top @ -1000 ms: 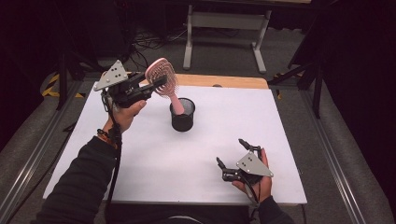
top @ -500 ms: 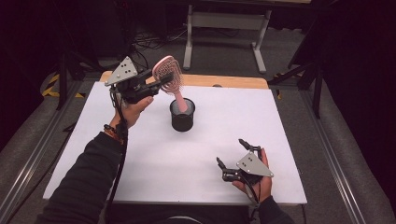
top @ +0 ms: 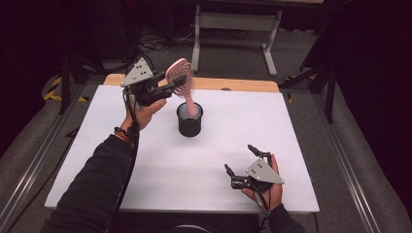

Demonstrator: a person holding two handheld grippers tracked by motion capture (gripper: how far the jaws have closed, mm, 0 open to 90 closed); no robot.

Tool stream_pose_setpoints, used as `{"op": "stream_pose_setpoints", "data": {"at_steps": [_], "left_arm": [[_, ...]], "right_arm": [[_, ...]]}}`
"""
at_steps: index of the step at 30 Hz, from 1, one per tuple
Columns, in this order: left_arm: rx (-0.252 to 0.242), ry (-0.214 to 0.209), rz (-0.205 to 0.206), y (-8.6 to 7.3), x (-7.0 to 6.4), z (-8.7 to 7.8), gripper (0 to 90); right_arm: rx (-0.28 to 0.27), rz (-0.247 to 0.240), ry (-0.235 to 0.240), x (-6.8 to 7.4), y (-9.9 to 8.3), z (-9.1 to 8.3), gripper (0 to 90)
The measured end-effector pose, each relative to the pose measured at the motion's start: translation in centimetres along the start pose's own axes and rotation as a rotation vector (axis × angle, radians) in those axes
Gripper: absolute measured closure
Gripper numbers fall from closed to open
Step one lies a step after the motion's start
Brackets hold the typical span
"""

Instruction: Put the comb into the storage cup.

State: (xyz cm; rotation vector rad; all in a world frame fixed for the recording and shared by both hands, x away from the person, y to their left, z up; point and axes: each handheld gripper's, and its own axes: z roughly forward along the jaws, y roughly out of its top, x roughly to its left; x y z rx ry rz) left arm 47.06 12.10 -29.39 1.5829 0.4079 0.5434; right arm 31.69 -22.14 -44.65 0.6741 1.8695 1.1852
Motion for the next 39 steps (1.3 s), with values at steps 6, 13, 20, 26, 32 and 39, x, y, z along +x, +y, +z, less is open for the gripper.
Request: {"op": "stream_pose_setpoints", "data": {"at_steps": [6,13,20,26,32,39], "left_arm": [[0.020,0.004,-0.008,-0.5,0.2,0.5,63.8],[0.036,0.008,-0.011,-1.0,0.2,0.9,63.8],[0.049,0.011,-0.023,-1.7,0.3,1.3,63.8],[0.063,0.010,-0.028,-2.2,0.3,1.5,63.8],[0.074,0.005,-0.040,-3.0,0.3,1.7,63.7],[0.089,0.010,-0.045,-3.5,0.4,1.7,63.8]], "right_arm": [[0.003,0.003,0.007,0.0,0.0,0.1,6.1],[0.006,0.000,0.008,0.1,0.0,0.1,6.1],[0.010,-0.002,0.013,0.1,-0.1,0.1,6.1],[0.011,-0.001,0.023,0.1,-0.1,0.2,6.0],[0.013,-0.002,0.026,0.1,-0.1,0.2,6.0],[0.017,-0.006,0.029,0.2,-0.1,0.2,6.0]]}}
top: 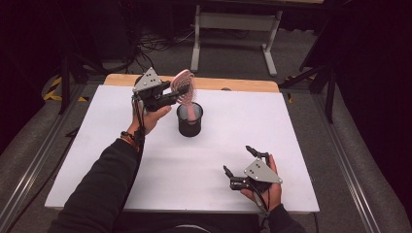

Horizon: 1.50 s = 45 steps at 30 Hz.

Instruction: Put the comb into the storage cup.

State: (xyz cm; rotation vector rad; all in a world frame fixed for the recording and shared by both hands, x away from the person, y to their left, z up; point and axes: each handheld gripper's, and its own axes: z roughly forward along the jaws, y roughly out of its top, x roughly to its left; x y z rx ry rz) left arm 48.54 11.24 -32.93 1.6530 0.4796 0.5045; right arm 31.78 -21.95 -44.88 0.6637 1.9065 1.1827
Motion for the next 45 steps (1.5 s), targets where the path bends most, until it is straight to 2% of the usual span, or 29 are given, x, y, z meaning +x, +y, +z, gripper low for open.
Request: {"op": "stream_pose_setpoints", "data": {"at_steps": [19,45], "left_arm": [[0.023,-0.007,-0.024,-1.8,0.2,0.4,63.7],[0.050,-0.016,-0.040,-2.8,0.3,0.9,63.7]], "right_arm": [[0.011,-0.006,0.002,0.1,-0.1,0.1,6.0],[0.020,-0.009,0.003,0.1,-0.1,0.2,6.0]]}}
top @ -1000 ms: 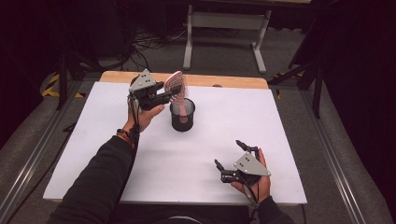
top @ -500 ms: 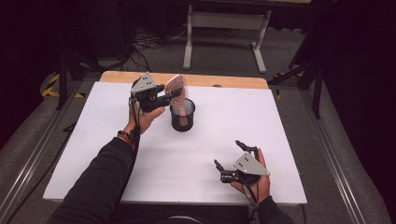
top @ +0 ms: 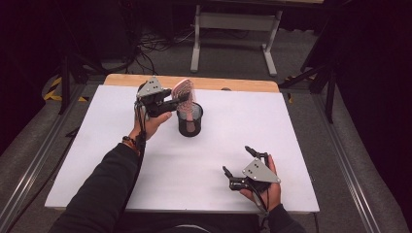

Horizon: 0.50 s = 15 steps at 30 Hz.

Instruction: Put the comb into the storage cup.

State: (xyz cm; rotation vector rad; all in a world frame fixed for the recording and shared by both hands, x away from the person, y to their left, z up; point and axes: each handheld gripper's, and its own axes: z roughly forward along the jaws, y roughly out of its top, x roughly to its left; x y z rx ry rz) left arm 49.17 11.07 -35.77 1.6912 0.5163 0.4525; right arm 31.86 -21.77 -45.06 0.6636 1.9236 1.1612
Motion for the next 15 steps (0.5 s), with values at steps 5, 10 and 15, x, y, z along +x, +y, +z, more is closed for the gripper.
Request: {"op": "stream_pose_setpoints", "data": {"at_steps": [5,10,15], "left_arm": [[0.004,0.001,-0.001,-0.17,-0.04,0.16,63.6],[0.007,-0.003,-0.011,-0.38,-0.01,0.35,63.6],[0.012,-0.008,-0.016,-0.61,0.04,0.63,63.6]], "right_arm": [[-0.001,0.000,0.001,-0.01,0.00,-0.02,6.0],[-0.001,0.004,0.003,-0.06,-0.05,-0.01,6.0],[-0.002,0.004,0.003,-0.06,-0.03,-0.06,6.0]]}}
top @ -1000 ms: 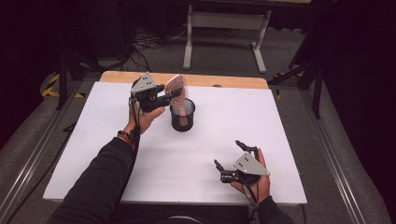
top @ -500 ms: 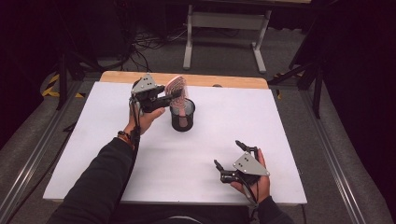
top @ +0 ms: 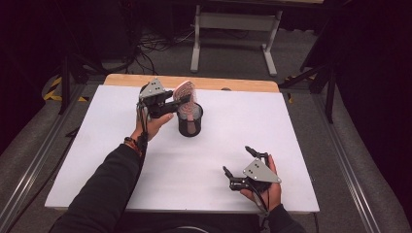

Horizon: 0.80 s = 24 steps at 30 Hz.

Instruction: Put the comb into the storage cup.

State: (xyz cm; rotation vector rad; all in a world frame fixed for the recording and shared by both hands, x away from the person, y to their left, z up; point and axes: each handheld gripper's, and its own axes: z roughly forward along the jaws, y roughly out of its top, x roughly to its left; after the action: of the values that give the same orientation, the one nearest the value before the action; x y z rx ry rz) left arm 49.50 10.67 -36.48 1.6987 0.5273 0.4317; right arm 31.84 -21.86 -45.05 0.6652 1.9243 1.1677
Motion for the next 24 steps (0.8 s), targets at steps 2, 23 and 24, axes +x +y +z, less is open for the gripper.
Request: {"op": "stream_pose_setpoints", "data": {"at_steps": [2,23,24], "left_arm": [[0.004,0.001,0.001,-0.1,0.0,0.1,63.5],[0.013,0.062,-0.023,-0.6,1.3,-0.2,60.5],[0.017,0.071,-0.027,-0.7,1.5,-0.3,60.3]], "right_arm": [[-0.001,0.002,0.000,0.0,0.0,0.0,6.1],[-0.007,0.012,0.009,0.3,0.0,-0.1,6.2],[-0.005,0.009,0.008,0.3,0.1,-0.1,6.2]]}}
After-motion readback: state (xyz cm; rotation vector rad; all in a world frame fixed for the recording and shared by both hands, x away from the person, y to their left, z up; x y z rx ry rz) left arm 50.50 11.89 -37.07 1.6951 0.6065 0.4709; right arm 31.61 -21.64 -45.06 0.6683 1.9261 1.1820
